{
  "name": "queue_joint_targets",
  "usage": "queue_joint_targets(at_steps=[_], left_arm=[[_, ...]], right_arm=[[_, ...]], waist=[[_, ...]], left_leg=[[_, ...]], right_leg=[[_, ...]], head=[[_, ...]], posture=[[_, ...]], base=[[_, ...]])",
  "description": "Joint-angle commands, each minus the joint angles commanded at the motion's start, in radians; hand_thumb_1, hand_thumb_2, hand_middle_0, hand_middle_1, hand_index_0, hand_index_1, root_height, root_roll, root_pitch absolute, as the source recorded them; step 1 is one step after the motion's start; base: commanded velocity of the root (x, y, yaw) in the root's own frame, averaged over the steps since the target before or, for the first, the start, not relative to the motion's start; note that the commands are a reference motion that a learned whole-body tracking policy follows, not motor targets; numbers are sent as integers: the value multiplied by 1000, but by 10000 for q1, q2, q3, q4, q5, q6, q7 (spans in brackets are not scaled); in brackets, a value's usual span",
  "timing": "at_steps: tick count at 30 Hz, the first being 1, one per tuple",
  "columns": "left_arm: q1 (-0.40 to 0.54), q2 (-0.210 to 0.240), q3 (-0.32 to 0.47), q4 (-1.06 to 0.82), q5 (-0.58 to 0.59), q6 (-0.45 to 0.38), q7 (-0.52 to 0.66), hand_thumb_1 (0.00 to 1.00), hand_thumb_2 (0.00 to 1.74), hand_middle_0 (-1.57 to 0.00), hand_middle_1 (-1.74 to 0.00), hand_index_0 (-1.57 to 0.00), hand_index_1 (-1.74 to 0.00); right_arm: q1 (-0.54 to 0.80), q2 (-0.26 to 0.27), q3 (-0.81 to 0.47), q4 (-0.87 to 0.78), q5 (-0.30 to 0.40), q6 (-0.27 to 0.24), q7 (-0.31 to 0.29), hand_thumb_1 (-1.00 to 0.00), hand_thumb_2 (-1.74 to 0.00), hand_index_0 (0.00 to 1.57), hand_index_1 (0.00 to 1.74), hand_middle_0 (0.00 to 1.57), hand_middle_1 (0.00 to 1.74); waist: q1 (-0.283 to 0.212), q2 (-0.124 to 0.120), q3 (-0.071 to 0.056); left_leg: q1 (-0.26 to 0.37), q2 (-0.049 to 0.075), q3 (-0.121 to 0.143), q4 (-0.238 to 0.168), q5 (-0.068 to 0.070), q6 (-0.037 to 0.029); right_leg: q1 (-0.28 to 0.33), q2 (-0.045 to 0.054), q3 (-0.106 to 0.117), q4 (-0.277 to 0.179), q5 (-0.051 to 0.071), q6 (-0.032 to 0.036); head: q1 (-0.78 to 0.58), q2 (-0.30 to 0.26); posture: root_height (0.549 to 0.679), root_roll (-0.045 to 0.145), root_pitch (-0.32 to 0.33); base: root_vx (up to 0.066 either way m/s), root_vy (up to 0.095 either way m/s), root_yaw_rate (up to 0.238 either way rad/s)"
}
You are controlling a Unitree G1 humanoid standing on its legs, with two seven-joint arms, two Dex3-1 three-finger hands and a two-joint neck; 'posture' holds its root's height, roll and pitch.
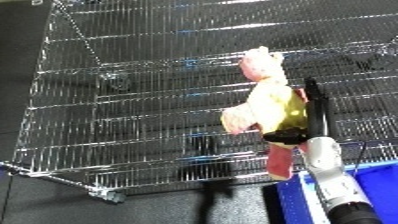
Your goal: Pick up the object and place it into the box
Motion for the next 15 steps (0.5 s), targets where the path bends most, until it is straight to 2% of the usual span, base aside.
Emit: queue_joint_targets(at_steps=[8,15], left_arm=[[146,72,-137,-162,-93,53,-67,1000,1740,-1570,-1740,-1570,-1740],[249,67,-40,-116,-167,44,-10,1000,1740,-1570,-1740,-1570,-1740]], right_arm=[[-168,61,454,1206,-405,340,393,0,0,0,0,0,0],[92,318,415,1228,-282,363,420,-350,-609,549,609,549,609]], waist=[[88,2,0],[92,-96,0]], left_leg=[[-89,58,-72,-8,22,-33],[-1,95,-94,-126,53,-61]], right_leg=[[55,25,-105,-78,-2,-22],[233,24,-182,-215,15,-18]], head=[[314,151],[394,178]], posture=[[630,62,-36],[632,59,-41]], base=[[-2,-18,30],[-3,-8,19]])
